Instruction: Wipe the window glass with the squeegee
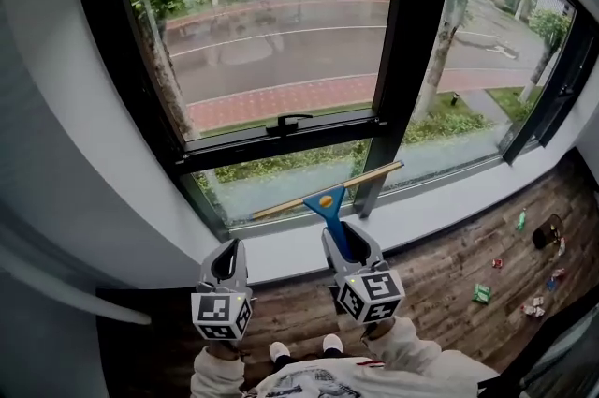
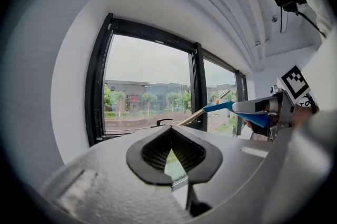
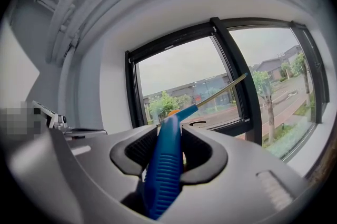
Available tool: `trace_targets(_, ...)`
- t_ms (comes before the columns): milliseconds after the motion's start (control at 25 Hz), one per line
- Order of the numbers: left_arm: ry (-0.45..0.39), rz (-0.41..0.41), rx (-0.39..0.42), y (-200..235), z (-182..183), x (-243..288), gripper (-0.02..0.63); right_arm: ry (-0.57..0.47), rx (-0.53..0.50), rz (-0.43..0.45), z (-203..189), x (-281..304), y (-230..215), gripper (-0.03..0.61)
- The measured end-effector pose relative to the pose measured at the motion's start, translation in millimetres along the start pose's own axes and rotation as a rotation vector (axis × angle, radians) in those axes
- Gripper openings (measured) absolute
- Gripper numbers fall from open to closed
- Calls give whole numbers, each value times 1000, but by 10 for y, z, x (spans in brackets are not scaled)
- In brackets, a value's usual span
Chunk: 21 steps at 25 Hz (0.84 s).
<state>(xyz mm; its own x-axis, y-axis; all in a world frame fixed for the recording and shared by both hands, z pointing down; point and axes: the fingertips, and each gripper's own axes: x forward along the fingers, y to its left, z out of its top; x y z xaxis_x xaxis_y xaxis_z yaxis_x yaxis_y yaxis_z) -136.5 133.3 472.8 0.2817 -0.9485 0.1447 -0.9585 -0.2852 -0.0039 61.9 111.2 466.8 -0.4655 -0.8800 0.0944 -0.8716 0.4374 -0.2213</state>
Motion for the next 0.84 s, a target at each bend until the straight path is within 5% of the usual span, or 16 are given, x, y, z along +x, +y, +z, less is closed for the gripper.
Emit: trace_targets(840,-30,17,-3,150,122,-181,2,-34,-5,21,131,21,242,146)
